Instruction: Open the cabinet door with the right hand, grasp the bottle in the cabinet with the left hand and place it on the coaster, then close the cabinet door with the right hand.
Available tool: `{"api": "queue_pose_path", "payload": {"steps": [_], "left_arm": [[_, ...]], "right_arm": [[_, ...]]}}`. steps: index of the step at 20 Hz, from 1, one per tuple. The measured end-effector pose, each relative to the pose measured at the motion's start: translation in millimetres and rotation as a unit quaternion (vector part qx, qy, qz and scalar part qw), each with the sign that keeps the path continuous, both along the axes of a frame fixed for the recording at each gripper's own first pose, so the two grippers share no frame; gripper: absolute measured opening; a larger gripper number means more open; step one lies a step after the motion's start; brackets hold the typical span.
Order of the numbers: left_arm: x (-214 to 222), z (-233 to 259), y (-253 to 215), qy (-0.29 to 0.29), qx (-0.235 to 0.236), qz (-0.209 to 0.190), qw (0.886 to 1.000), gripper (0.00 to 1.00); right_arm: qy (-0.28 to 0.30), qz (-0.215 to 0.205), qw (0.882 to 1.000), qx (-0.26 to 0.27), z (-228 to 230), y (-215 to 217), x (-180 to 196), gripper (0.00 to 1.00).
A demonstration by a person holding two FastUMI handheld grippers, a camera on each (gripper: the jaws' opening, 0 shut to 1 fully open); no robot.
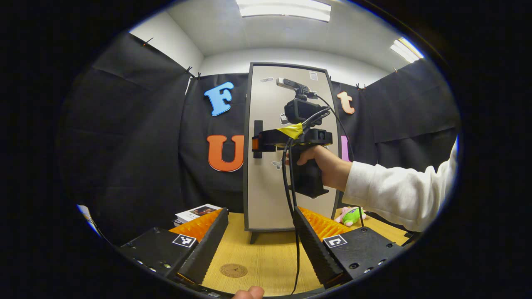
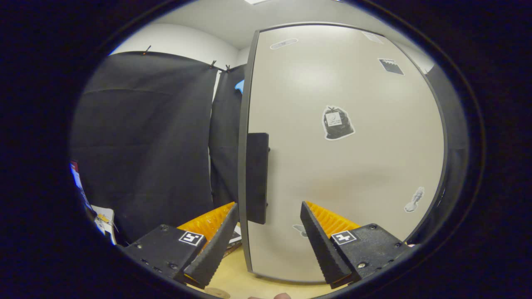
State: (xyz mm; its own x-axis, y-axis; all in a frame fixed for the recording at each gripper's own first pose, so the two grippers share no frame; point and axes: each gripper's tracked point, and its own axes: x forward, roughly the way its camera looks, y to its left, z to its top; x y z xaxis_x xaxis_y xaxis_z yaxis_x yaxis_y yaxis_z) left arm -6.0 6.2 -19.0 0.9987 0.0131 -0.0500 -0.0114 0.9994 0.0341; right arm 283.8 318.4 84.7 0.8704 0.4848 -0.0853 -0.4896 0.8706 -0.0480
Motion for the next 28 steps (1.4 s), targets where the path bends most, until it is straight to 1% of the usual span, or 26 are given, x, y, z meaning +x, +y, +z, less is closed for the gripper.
{"api": "queue_pose_path", "payload": {"steps": [2,3,5,7,11,13,14,15,16,17,20,21,22,23,24,26,27,28], "left_arm": [[0,0,3,0.000,0.001,0.002,1.000,0.95],[1,-1,6,0.000,0.002,0.004,1.000,0.95],[2,-1,9,0.001,0.002,0.005,1.000,0.95],[1,-2,11,0.003,0.000,0.004,1.000,0.95],[-1,-1,14,0.002,-0.002,0.009,1.000,0.95],[-3,-1,18,0.001,-0.004,0.011,1.000,0.95],[-7,1,21,0.001,-0.004,0.012,1.000,0.95],[-9,2,23,0.002,-0.004,0.013,1.000,0.95],[-9,2,25,0.003,-0.004,0.014,1.000,0.95],[-8,2,27,0.004,-0.004,0.016,1.000,0.95],[-8,-1,27,0.006,-0.008,0.018,1.000,0.95],[-9,-1,28,0.007,-0.008,0.018,1.000,0.95],[-9,-1,29,0.008,-0.008,0.020,1.000,0.95],[-8,0,31,0.010,-0.008,0.022,1.000,0.95],[-9,-1,31,0.012,-0.010,0.024,1.000,0.95],[-10,-1,32,0.011,-0.015,0.025,1.000,0.95],[-11,-2,33,0.010,-0.016,0.025,1.000,0.95],[-9,-2,36,0.010,-0.018,0.025,0.999,0.95]], "right_arm": [[-0.002,0.004,1.000,0.001,3,8,3,0.95],[-0.004,0.006,1.000,0.001,4,12,3,0.96],[-0.007,0.007,1.000,-0.003,7,18,4,0.96],[-0.010,0.003,1.000,-0.004,11,22,7,0.96],[0.003,-0.009,1.000,0.001,10,26,14,0.89],[0.010,-0.017,1.000,0.006,8,25,19,0.84],[0.010,-0.016,1.000,0.012,10,26,21,0.79],[0.010,-0.013,1.000,0.016,10,29,21,0.77],[0.009,-0.014,1.000,0.015,10,29,22,0.70],[0.007,-0.016,1.000,0.012,9,30,24,0.70],[0.005,-0.019,1.000,-0.002,7,33,27,0.55],[0.005,-0.013,1.000,-0.002,6,37,26,0.55],[0.003,-0.007,1.000,0.000,6,41,24,0.46],[-0.002,-0.012,1.000,-0.004,6,38,28,0.50],[-0.004,-0.016,1.000,-0.009,4,38,29,0.51],[-0.007,-0.025,0.999,-0.020,4,39,30,0.49],[-0.013,-0.030,0.999,-0.031,2,38,30,0.43],[-0.020,-0.034,0.998,-0.044,2,36,31,0.45]]}}
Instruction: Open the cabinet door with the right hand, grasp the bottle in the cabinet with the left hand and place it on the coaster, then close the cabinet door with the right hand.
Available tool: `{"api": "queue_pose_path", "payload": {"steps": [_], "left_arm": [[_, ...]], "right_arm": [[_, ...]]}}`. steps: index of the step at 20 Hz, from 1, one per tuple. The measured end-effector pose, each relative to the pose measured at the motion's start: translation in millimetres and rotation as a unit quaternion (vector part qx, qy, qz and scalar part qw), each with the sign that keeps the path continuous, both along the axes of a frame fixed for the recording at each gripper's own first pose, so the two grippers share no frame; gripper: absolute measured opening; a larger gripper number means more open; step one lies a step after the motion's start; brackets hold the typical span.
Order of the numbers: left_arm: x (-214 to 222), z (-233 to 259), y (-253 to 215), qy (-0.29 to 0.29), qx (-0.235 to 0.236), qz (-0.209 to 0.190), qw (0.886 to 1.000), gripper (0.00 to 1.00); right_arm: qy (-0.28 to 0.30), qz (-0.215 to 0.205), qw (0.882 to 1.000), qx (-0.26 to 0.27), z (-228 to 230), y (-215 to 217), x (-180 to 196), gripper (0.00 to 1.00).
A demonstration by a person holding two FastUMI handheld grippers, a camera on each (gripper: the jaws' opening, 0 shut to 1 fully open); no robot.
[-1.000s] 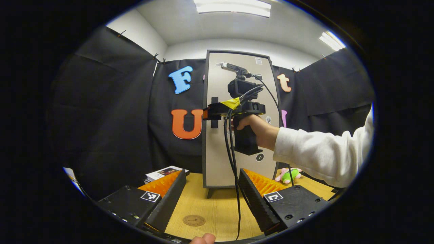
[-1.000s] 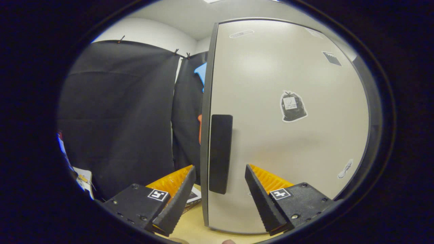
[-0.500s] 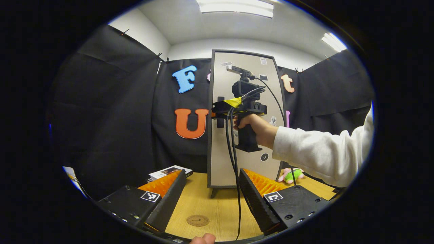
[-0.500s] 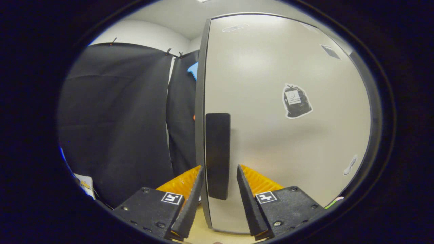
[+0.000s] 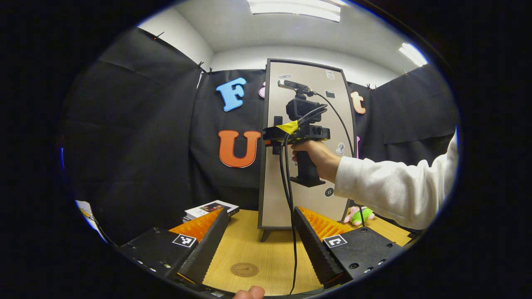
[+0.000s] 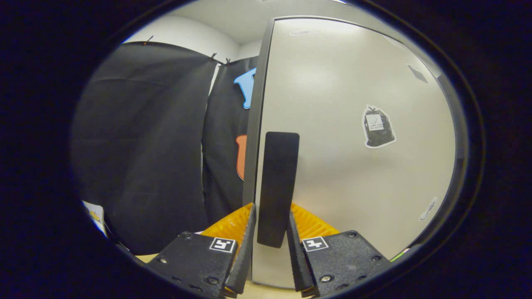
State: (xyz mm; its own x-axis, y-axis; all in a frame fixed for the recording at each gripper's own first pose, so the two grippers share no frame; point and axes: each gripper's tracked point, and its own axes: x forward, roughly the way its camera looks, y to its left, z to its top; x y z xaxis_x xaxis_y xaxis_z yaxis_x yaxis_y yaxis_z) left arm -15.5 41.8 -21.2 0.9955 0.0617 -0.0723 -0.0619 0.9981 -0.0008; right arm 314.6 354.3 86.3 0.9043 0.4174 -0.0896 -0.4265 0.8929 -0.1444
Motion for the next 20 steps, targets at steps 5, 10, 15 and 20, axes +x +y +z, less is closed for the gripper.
{"api": "queue_pose_path", "payload": {"steps": [5,10,15,20], "left_arm": [[-1,8,5,-0.015,-0.009,-0.004,1.000,0.95],[1,7,18,-0.016,-0.004,0.000,1.000,0.95],[0,6,17,-0.034,0.022,-0.015,0.999,0.95],[-3,6,7,-0.034,0.017,-0.031,0.999,0.95]], "right_arm": [[0.009,-0.006,0.999,0.032,-2,-3,1,0.27],[0.012,0.007,0.999,0.045,0,-5,-22,0.19],[0.012,0.037,0.998,0.044,0,-36,-87,0.19],[0.013,0.057,0.997,0.042,5,-78,-148,0.19]]}}
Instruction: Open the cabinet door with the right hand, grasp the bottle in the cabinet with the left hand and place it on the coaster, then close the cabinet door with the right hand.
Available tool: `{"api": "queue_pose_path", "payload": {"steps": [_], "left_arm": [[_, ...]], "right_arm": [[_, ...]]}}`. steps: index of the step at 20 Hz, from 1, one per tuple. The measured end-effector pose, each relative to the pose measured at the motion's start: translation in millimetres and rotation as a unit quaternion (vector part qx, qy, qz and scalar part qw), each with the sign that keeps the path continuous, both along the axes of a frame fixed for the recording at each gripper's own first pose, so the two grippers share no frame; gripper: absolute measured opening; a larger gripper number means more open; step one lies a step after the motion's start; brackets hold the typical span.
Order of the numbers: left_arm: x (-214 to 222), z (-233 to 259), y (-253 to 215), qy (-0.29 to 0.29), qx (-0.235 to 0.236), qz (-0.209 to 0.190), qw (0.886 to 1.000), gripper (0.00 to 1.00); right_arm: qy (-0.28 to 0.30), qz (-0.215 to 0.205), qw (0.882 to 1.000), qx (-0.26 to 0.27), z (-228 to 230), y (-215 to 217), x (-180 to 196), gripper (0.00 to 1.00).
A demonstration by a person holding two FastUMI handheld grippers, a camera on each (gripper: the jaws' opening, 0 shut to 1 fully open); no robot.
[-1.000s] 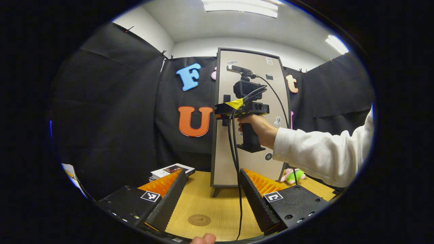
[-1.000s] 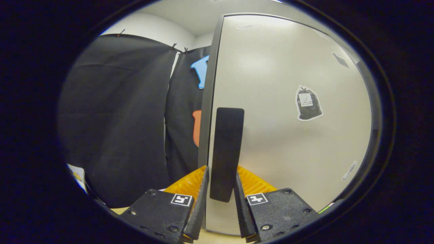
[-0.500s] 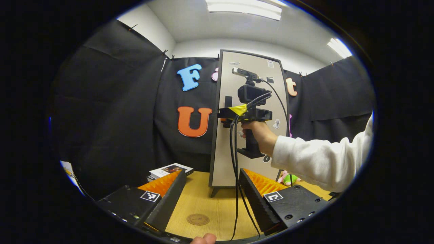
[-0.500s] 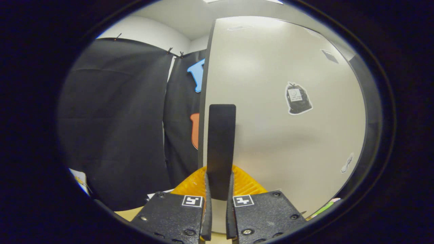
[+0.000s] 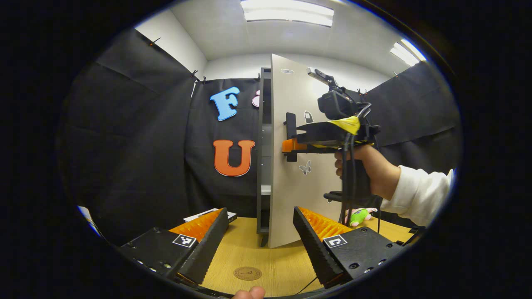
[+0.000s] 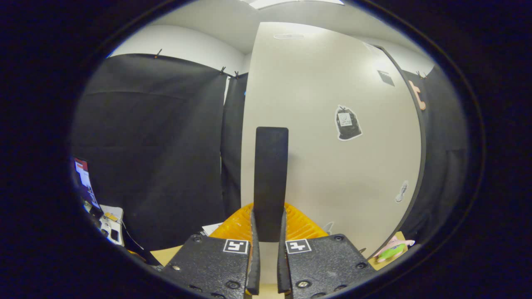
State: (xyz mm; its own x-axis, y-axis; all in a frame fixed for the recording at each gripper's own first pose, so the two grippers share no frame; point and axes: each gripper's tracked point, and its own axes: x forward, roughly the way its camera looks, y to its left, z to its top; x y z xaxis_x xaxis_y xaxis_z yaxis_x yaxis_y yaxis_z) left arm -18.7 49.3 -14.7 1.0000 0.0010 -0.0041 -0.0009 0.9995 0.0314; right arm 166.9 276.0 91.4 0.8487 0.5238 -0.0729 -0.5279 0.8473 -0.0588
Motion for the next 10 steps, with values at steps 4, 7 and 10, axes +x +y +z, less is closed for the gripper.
{"api": "queue_pose_path", "payload": {"steps": [4,7,10], "left_arm": [[2,-2,-1,0.004,-0.003,-0.003,1.000,0.95],[3,-1,0,0.002,0.002,0.002,1.000,0.95],[8,-2,-6,-0.001,0.007,0.000,1.000,0.95]], "right_arm": [[0.003,0.000,1.000,0.022,6,-40,-39,0.19],[-0.002,-0.011,1.000,0.017,3,-72,-69,0.19],[0.012,-0.011,1.000,0.020,6,-105,-92,0.19]]}}
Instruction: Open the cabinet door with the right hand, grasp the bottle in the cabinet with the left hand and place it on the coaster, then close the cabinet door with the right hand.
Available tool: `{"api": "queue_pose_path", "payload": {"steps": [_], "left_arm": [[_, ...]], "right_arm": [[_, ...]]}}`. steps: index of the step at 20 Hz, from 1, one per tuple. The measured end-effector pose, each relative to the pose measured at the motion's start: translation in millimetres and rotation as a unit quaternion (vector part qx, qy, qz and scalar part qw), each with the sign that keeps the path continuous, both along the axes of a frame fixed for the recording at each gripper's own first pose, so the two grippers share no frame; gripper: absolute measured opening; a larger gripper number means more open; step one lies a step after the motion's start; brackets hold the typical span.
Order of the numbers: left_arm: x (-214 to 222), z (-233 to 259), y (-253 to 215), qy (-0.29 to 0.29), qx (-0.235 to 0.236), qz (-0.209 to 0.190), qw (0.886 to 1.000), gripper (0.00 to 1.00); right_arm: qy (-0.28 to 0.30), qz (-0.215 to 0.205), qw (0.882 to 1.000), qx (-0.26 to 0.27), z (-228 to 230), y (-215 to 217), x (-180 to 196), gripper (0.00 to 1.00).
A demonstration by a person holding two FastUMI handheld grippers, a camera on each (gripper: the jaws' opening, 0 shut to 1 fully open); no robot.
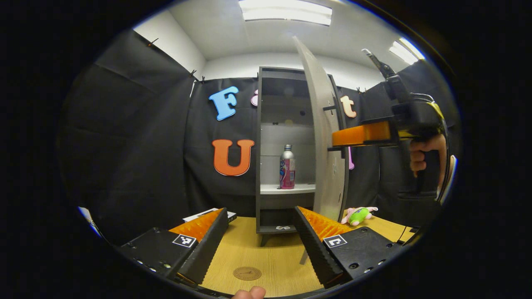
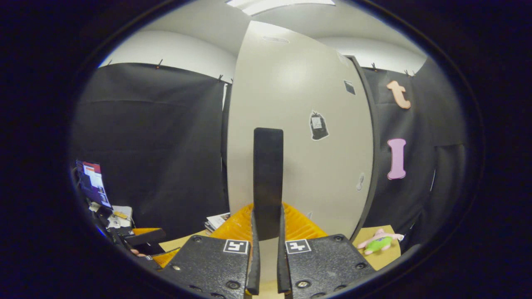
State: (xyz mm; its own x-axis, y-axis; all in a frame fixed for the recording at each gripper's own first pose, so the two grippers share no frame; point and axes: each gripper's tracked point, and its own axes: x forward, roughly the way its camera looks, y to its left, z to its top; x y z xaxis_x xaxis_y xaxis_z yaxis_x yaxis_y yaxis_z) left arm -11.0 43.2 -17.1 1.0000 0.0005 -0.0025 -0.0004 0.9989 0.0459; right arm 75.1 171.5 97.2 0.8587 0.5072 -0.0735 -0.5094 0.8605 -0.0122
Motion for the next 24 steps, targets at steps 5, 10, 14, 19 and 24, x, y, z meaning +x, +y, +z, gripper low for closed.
{"api": "queue_pose_path", "payload": {"steps": [5,10,14,19,24], "left_arm": [[11,-5,-17,-0.002,0.007,-0.007,1.000,0.95],[11,-8,-40,0.001,0.004,-0.024,1.000,0.95],[15,-6,-61,-0.001,0.004,-0.043,0.999,0.95],[11,-6,-81,0.001,0.015,-0.068,0.998,0.95],[12,-9,-95,0.004,0.007,-0.092,0.996,0.95]], "right_arm": [[-0.002,-0.027,1.000,0.002,4,-48,-20,0.19],[-0.007,-0.072,0.997,0.013,6,-89,-32,0.18],[-0.010,-0.119,0.993,0.006,9,-128,-37,0.16],[-0.019,-0.183,0.983,0.009,12,-174,-36,0.08],[-0.022,-0.221,0.975,0.004,13,-207,-31,0.05]]}}
